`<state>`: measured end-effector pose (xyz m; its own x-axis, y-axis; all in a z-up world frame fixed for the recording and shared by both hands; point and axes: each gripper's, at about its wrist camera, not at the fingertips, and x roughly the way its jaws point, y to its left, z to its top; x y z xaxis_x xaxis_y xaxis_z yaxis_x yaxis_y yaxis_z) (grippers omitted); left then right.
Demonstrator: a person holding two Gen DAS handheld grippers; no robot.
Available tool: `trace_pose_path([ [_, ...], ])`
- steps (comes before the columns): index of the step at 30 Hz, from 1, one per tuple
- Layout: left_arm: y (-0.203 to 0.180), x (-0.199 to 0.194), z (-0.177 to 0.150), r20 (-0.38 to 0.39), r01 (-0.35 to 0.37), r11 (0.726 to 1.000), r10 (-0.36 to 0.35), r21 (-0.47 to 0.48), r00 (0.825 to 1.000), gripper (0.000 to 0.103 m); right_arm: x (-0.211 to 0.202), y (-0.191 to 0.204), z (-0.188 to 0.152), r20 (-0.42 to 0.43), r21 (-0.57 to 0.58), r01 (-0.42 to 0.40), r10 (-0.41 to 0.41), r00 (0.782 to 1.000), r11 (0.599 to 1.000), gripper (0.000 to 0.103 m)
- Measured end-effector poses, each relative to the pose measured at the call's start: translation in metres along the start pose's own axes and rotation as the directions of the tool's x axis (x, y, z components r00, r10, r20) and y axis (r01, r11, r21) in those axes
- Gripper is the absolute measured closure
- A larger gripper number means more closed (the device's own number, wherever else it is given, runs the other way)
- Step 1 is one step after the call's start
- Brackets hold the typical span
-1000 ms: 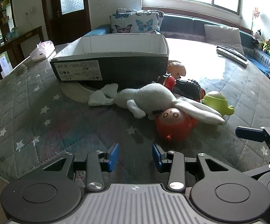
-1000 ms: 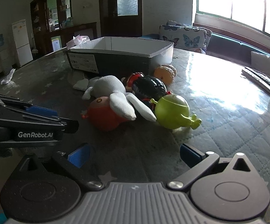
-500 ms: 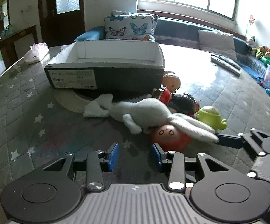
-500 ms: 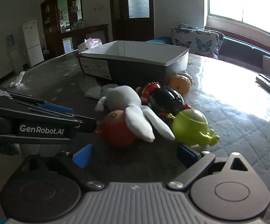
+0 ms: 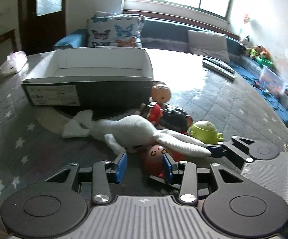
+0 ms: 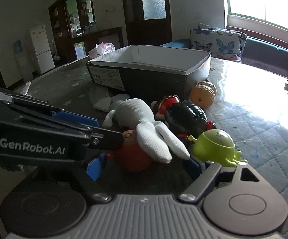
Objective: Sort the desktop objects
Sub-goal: 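Lower the left tool onto the red round toy and close on it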
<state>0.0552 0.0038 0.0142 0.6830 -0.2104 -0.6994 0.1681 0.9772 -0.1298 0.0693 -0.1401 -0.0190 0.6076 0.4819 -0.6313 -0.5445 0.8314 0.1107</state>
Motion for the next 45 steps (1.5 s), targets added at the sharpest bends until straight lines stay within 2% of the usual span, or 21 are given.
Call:
trace_pose_path([
  [5, 0.008, 0.004, 0.005, -0.020, 0.064, 0.997, -0.065, -0.038, 0.998, 0.061, 0.005, -0.003, 0.001, -0.009, 0.010, -0.016, 0.017, 1.000, 1.000, 0.023],
  [7, 0.011, 0.005, 0.007, -0.025, 0.076, 0.996, -0.077, -0.049, 0.997, 0.060, 0.008, -0.003, 0.001, -0.015, 0.013, -0.025, 0.026, 1.000, 1.000, 0.031],
  [9, 0.014, 0.007, 0.008, -0.029, 0.088, 0.994, -0.090, -0.059, 0.996, 0.061, 0.010, -0.004, 0.000, -0.021, 0.021, -0.037, 0.038, 0.999, 0.999, 0.034],
  [13, 0.020, 0.007, 0.012, -0.024, 0.064, 0.995, -0.066, -0.073, 0.998, 0.061, 0.008, -0.004, 0.000, -0.022, 0.021, -0.043, 0.043, 0.999, 0.999, 0.039],
  [18, 0.029, 0.011, 0.012, -0.046, 0.079, 0.991, -0.084, -0.110, 0.995, 0.061, 0.009, -0.006, 0.001, -0.023, 0.027, -0.048, 0.049, 0.999, 0.998, 0.039],
  [22, 0.028, 0.010, 0.010, -0.062, 0.163, 0.977, -0.173, -0.139, 0.983, 0.061, 0.011, -0.007, 0.000, -0.024, 0.028, -0.046, 0.047, 0.999, 0.999, 0.039],
  [34, 0.018, 0.023, 0.008, -0.100, 0.197, 0.974, -0.208, -0.113, 0.973, 0.057, 0.009, -0.009, -0.003, -0.015, 0.028, -0.056, 0.057, 0.998, 0.998, 0.041],
  [45, 0.019, 0.022, 0.006, -0.095, 0.207, 0.972, -0.218, -0.115, 0.971, 0.056, 0.005, -0.007, -0.004, -0.008, 0.022, -0.053, 0.053, 0.999, 0.998, 0.041],
])
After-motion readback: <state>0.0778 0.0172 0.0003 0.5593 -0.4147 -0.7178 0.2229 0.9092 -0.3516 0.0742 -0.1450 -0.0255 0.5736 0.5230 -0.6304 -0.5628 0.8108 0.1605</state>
